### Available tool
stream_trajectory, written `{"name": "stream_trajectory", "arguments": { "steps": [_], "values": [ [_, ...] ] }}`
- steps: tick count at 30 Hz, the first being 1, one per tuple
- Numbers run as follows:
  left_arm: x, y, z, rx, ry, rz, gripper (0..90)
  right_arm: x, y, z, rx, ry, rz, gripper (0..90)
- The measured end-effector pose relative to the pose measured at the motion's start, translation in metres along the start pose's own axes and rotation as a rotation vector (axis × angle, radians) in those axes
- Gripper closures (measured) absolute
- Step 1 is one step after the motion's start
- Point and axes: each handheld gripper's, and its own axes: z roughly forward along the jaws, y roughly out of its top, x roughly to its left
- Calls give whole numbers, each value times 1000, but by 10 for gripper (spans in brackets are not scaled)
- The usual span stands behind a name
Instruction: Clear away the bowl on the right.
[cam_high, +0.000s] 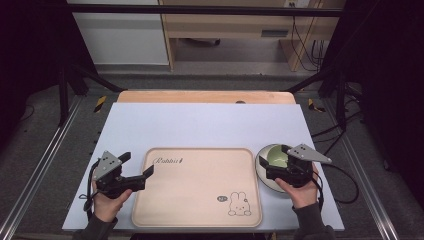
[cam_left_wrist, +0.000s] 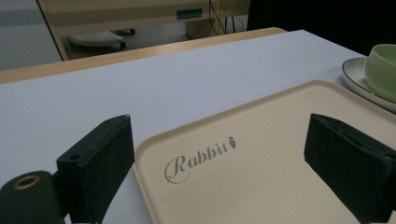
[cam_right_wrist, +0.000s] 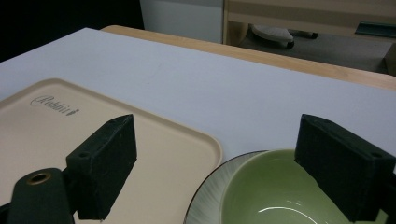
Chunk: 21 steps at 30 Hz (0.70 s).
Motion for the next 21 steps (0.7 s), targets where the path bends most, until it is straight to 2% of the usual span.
{"name": "stream_trajectory", "arguments": {
  "steps": [7, 21],
  "values": [
    [-1, 0, 0, 4, -2, 3, 82, -6, -2, 0, 11, -27, -4, 136],
    [-1, -1, 1, 7, -4, 2, 82, -29, -7, -5, 33, -113, 44, 175]
  ]
}}
